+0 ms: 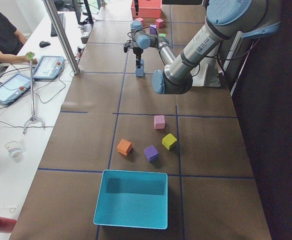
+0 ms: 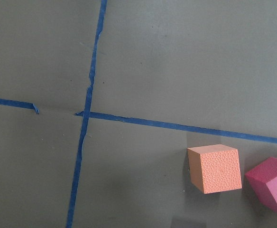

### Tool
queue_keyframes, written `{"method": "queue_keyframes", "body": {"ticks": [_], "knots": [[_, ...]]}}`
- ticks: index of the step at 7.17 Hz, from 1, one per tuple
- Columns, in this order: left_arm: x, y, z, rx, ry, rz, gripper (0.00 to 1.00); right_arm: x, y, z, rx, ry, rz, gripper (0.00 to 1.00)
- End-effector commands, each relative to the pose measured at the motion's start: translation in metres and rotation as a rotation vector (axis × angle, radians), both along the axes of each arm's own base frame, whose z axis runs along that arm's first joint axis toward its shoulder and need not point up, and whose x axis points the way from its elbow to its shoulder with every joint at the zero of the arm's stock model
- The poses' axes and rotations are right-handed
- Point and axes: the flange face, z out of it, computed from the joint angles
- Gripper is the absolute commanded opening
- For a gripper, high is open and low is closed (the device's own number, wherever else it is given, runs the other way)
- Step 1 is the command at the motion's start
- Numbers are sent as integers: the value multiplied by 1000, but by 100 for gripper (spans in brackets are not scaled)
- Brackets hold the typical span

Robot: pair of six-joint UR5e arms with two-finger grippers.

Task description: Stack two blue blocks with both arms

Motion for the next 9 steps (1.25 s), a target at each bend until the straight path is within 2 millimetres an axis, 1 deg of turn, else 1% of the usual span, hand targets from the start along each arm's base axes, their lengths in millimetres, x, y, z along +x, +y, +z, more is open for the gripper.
{"method": "queue_keyframes", "body": {"ticks": [1,2,3,5,6,7,8,9], "knots": [[0,0,1,-2,0,1,39,0,0,1,-2,1,1,100],[0,0,4,0,-4,0,92,0,0,1,-2,1,1,100],[-1,-2,2,13,-9,-12,100,0,0,1,-2,1,1,100],[-2,-1,1,16,-7,-15,100,1,0,1,-1,1,1,100],[-5,1,-5,23,2,-18,100,1,0,1,-1,1,1,100],[-20,3,-21,65,19,-44,100,1,0,1,-1,1,1,100],[-41,6,-35,82,39,-59,100,1,1,1,-2,1,1,100],[-69,9,-52,96,59,-77,100,1,1,1,-2,1,1,100]]}}
